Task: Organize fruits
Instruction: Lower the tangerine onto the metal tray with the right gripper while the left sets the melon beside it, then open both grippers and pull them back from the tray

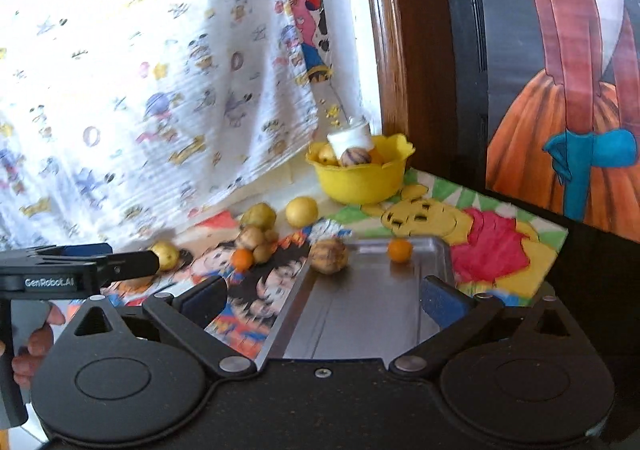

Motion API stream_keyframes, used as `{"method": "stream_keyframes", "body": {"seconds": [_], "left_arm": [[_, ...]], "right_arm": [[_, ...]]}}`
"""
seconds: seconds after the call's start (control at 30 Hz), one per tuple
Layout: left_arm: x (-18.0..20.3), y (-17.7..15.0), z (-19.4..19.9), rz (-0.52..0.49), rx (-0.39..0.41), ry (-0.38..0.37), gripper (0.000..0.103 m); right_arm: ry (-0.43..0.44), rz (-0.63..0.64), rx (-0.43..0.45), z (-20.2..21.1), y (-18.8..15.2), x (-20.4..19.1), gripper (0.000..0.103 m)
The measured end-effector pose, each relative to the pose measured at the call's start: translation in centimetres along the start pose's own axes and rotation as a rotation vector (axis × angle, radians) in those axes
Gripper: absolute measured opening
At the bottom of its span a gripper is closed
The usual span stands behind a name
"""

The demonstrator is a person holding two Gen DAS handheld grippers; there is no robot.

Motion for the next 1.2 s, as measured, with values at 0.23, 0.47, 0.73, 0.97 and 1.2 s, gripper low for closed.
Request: {"method": "stream_keyframes", "body": {"seconds": [0.23, 0.47, 0.73, 0.97, 1.2], "left_arm": [[-2.2, -2.9, 2.8, -0.02, -0.013, 0.012, 0.103], [-4.0, -5.9, 4.8, -0.029, -0.014, 0.013, 0.103], [-6.5, -8.4, 5.7, -0.031, -0.047, 0.025, 0.103], [-10.2, -9.7, 6.3, -0.006, -0.059, 0.092, 0.103], [-13.5, -10.2, 6.1, 0.052, -0.064, 0.131, 0.103]], "right_arm": [[0.016, 0.05, -0.049, 2.6, -4.1, -3.8, 0.102], [0.011, 0.041, -0.106, 2.7, -8.8, -6.1, 0.102], [0.035, -0.041, -0.162, 1.7, -11.7, -6.9, 0.102], [0.066, -0.025, -0.191, -0.2, -12.5, -8.2, 0.102], [0.1, 0.038, -0.202, -2.0, -12.0, -10.2, 0.102]]}}
Point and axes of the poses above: each gripper's, at about its wrist camera, not at the fingertips, and z roughly against the way its jaws point, x to its right, y to its top, the point moved 2 cm from there along -z, roughly the way its jaws point, and after that the axes turned 11 degrees about -x, right-handed, at the moved point
